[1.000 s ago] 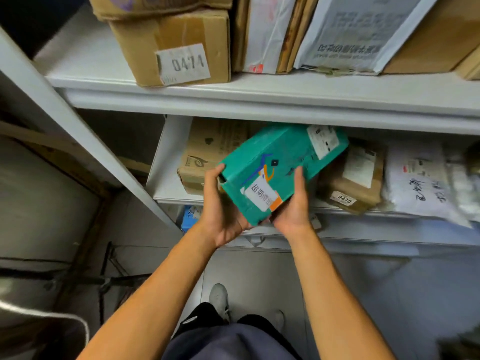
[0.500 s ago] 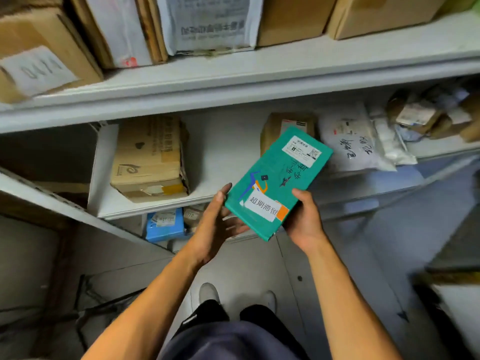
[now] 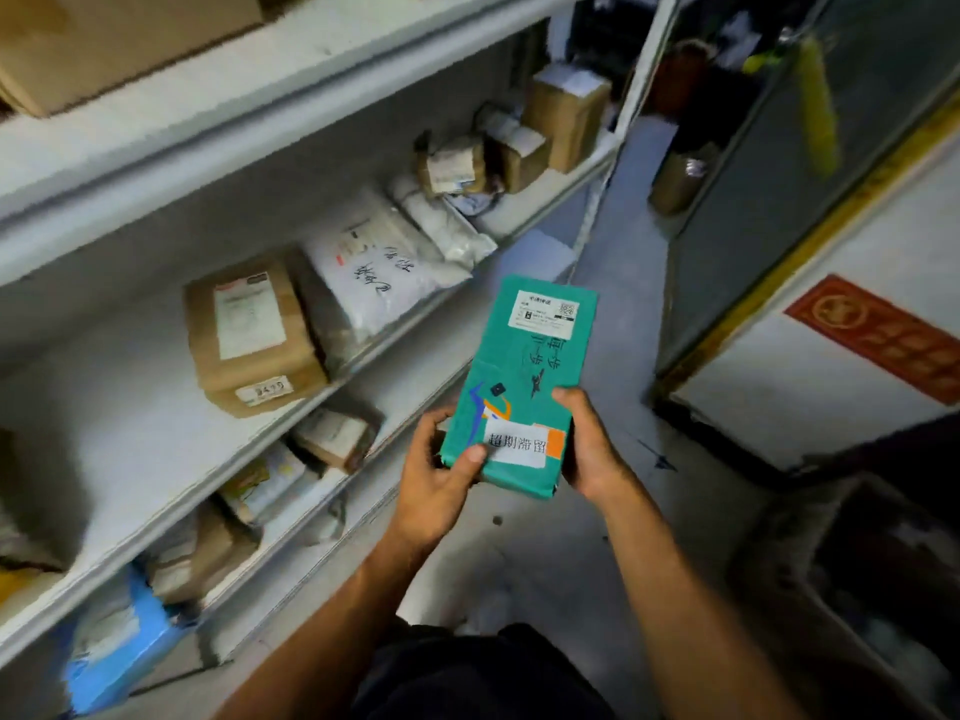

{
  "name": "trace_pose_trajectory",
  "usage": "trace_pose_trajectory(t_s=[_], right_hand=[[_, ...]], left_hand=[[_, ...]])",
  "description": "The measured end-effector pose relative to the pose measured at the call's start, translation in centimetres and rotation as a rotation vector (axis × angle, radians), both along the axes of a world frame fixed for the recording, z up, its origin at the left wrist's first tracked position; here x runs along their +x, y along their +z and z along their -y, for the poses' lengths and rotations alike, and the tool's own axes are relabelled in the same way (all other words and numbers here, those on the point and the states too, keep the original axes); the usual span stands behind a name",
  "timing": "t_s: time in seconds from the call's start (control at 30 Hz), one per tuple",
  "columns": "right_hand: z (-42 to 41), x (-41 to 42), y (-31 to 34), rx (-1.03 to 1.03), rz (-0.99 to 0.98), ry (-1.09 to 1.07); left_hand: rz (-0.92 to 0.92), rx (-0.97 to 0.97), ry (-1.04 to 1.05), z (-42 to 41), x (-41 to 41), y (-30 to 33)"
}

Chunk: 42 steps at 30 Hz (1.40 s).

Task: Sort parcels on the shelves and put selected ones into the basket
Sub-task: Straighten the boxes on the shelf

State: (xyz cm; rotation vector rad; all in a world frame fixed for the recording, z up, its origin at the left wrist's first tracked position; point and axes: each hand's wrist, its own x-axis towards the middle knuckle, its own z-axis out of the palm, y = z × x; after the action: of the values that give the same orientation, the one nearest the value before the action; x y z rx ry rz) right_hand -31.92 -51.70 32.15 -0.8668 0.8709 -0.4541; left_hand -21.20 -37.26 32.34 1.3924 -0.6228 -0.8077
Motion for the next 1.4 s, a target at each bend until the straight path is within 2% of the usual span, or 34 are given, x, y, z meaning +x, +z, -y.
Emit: trace_pose_trajectory(t_s=[0.17, 0.27, 0.33, 0.5, 0.6, 0.67, 0.77, 0.9, 1.13, 1.23, 1.4], right_hand=[[4.5, -7.8, 1.0, -0.034, 0.016, -0.248], [6.3, -12.3, 1.4, -0.039, 0.071, -0.366], [7.3, -15.6, 1.3, -0.018, 0.124, -0.45], [10.3, -23.4, 0.5, -0.032, 0.186, -0.671], [12.8, -27.5, 0.0, -0.041, 0.152, -0.797], [14.8, -30.2, -0.3, -0.037, 0.126, -0.903], [17.4, -33.8, -0.3, -0.02, 0.139, -1.038], [19.4, -38.4, -1.1, 0.04, 0.17, -1.241], [18.6, -46.6, -5.1, 0.176, 0.18, -1.522], [18.5, -49.8, -6.7, 0.22, 0.201, -1.597], [18.9, -57.5, -10.1, 0.36, 0.199, -1.601]], left_hand=[[0.066, -0.009, -0.196, 8.0, -5.3, 0.3], [0.244, 0.026, -0.323, 12.6, -7.7, 0.3], [0.282, 0.042, -0.424, 15.7, -9.8, 0.3], [0.196, 0.083, -0.67, 22.9, -16.8, 0.3], [-0.017, 0.185, -0.833, 27.7, -21.2, 0.2], [0.012, 0.263, -0.952, 31.5, -23.8, -0.4], [0.068, 0.272, -1.077, 36.5, -27.6, -0.9], [0.046, 0.38, -1.269, 42.2, -33.6, -0.4], [0.195, 0.503, -1.563, 45.8, -44.5, -2.8], [0.265, 0.531, -1.616, 46.9, -48.8, -4.5], [0.345, 0.651, -1.719, 48.8, -57.5, -7.7]])
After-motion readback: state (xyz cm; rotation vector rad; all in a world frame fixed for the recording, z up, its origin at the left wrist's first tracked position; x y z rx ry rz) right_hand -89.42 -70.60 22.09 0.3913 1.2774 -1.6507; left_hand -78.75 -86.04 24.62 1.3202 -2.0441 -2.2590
